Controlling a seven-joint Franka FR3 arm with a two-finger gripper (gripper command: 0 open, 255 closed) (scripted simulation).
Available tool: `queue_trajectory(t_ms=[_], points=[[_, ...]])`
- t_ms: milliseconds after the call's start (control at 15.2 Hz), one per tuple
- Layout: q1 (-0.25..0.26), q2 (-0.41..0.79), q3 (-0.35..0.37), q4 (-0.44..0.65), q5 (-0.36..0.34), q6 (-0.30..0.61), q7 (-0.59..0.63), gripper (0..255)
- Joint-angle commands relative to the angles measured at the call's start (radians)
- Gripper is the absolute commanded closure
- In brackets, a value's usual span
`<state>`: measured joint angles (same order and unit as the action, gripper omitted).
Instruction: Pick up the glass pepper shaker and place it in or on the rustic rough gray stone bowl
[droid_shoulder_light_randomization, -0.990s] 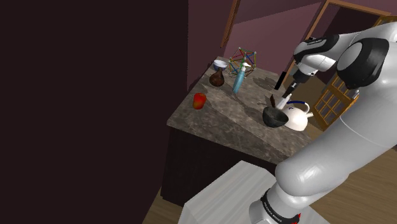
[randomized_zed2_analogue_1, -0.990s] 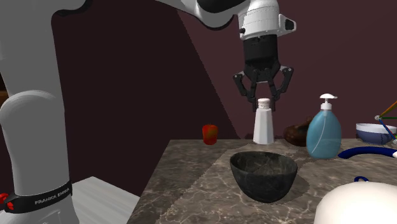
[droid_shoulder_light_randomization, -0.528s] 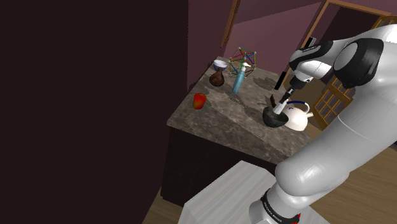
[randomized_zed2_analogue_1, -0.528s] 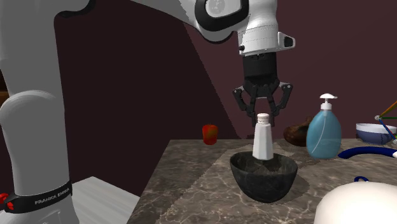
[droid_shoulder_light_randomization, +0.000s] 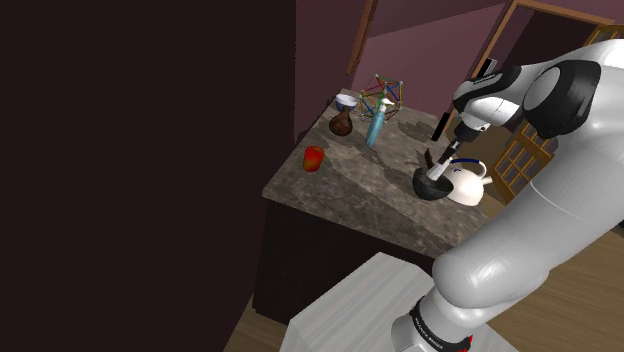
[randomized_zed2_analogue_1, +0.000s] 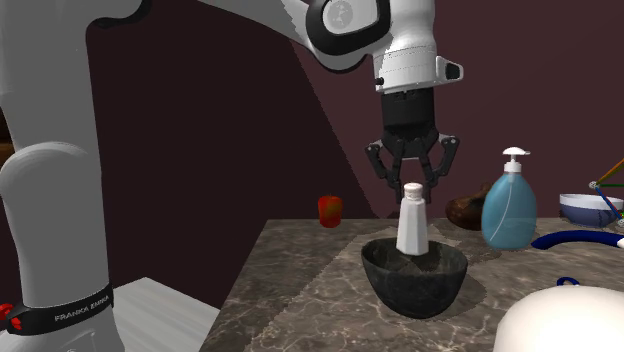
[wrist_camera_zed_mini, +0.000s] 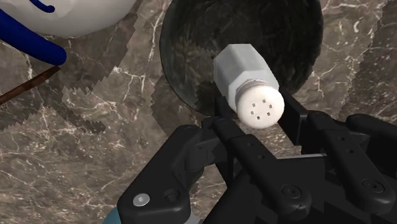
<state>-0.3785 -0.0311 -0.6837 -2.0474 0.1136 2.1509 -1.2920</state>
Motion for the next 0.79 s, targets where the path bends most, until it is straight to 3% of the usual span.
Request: queue_trajectory(t_ms=[0, 330, 594, 726], points=[[0.0, 0.0, 0.0, 0.0, 0.0, 0.0, 0.0, 0], [0.0, 0.0, 0.0, 0.0, 0.0, 0.0, 0.0, 0], [-0.002, -0.06, 0.006, 0.072, -0.05, -0.117, 0.035, 0], [-0.002, -0.06, 0.006, 0.072, -0.05, -0.117, 0.035, 0]])
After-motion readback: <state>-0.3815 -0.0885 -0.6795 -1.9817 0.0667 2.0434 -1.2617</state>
